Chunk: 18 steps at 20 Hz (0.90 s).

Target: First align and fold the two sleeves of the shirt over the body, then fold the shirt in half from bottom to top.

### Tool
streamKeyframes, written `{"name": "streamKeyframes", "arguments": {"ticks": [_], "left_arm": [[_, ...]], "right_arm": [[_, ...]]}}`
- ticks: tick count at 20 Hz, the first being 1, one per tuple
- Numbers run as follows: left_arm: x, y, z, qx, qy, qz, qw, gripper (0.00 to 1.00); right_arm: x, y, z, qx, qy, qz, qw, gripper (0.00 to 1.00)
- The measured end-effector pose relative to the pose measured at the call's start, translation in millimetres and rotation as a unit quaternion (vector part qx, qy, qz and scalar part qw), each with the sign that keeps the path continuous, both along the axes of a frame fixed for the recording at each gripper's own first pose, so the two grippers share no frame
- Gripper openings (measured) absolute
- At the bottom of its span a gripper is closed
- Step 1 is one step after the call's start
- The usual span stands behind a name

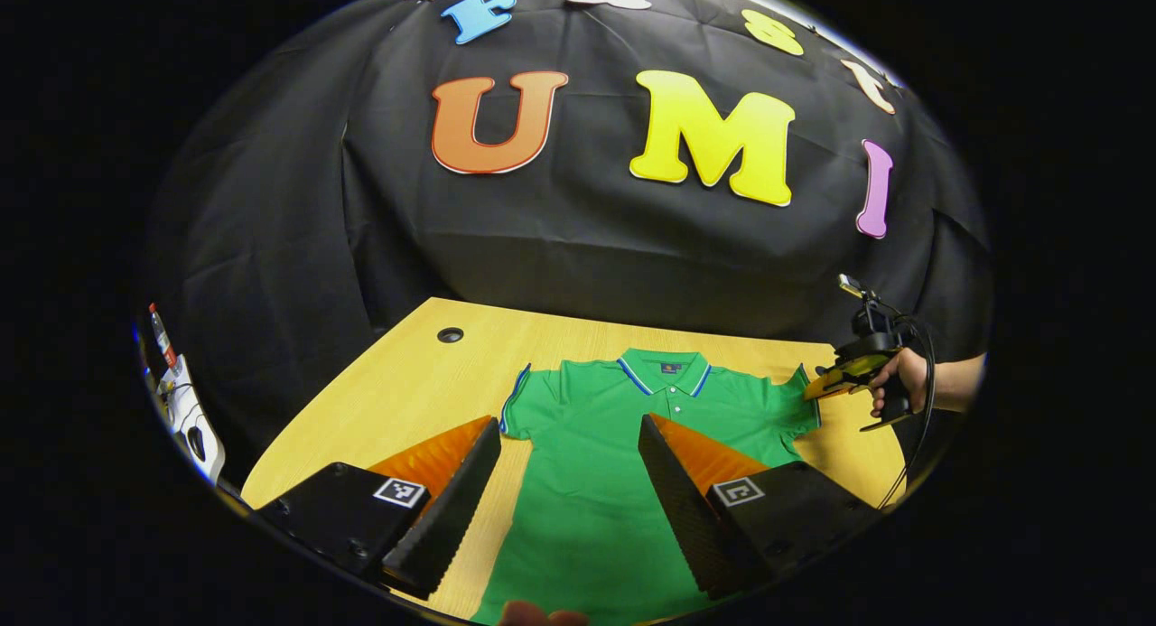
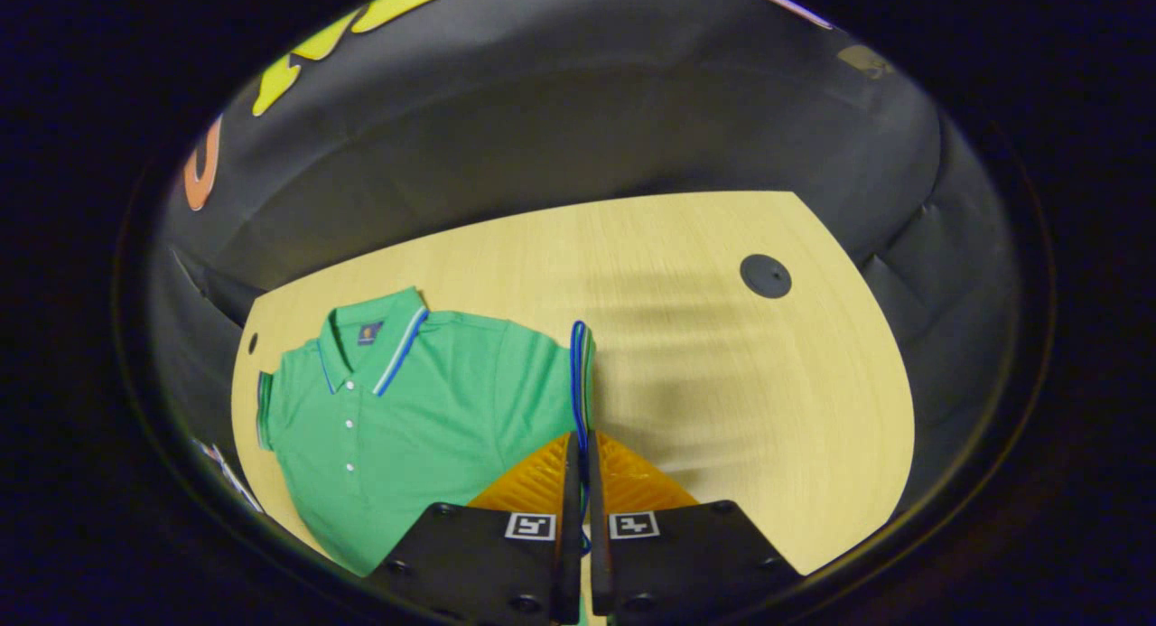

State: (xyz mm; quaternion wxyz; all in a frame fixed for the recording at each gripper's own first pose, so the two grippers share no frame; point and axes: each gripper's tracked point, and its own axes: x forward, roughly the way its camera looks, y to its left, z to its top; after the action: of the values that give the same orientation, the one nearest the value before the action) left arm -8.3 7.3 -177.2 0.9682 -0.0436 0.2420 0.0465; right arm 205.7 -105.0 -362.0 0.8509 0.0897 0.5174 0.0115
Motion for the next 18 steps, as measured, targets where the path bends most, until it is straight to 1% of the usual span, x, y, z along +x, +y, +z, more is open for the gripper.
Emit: {"name": "streamKeyframes", "arguments": {"ticks": [1,3,4,7,8,9,10,11,12,13,14,16,17,18], "left_arm": [[-2,0,-2,-0.005,0.002,0.000,1.000,0.99],[-6,4,-1,-0.010,0.003,0.003,1.000,0.99],[-9,7,0,-0.011,0.002,0.005,1.000,0.99],[-20,18,-6,-0.023,0.013,0.015,1.000,0.99],[-24,22,-8,-0.026,0.018,0.020,0.999,0.99],[-28,26,-9,-0.028,0.021,0.025,0.999,0.99],[-32,30,-10,-0.031,0.023,0.029,0.999,0.99],[-35,34,-12,-0.033,0.025,0.033,0.999,0.99],[-38,37,-15,-0.035,0.028,0.037,0.998,0.99],[-41,40,-17,-0.040,0.031,0.040,0.998,0.99],[-42,42,-18,-0.044,0.032,0.043,0.998,0.99],[-42,44,-19,-0.050,0.032,0.043,0.997,0.99],[-40,47,-20,-0.044,0.035,0.040,0.998,0.99],[-39,48,-23,-0.038,0.040,0.032,0.998,0.99]], "right_arm": [[2,10,8,0.005,-0.008,0.000,1.000,0.04],[4,34,19,0.004,-0.025,0.014,1.000,0.04],[6,47,23,0.001,-0.030,0.026,0.999,0.07],[5,83,24,0.000,-0.031,0.043,0.999,0.07],[5,94,24,0.005,-0.030,0.044,0.999,0.03],[4,107,26,0.018,-0.030,0.043,0.998,0.03],[5,123,33,0.043,-0.034,0.044,0.998,0.08],[4,135,37,0.058,-0.041,0.051,0.996,0.05],[2,142,41,0.062,-0.046,0.062,0.995,0.20],[1,145,43,0.059,-0.051,0.072,0.994,0.26],[0,147,46,0.059,-0.054,0.076,0.994,0.39],[-3,143,52,0.056,-0.059,0.071,0.994,0.51],[-6,139,57,0.055,-0.060,0.067,0.994,0.57],[-9,131,60,0.050,-0.060,0.064,0.995,0.70]]}}
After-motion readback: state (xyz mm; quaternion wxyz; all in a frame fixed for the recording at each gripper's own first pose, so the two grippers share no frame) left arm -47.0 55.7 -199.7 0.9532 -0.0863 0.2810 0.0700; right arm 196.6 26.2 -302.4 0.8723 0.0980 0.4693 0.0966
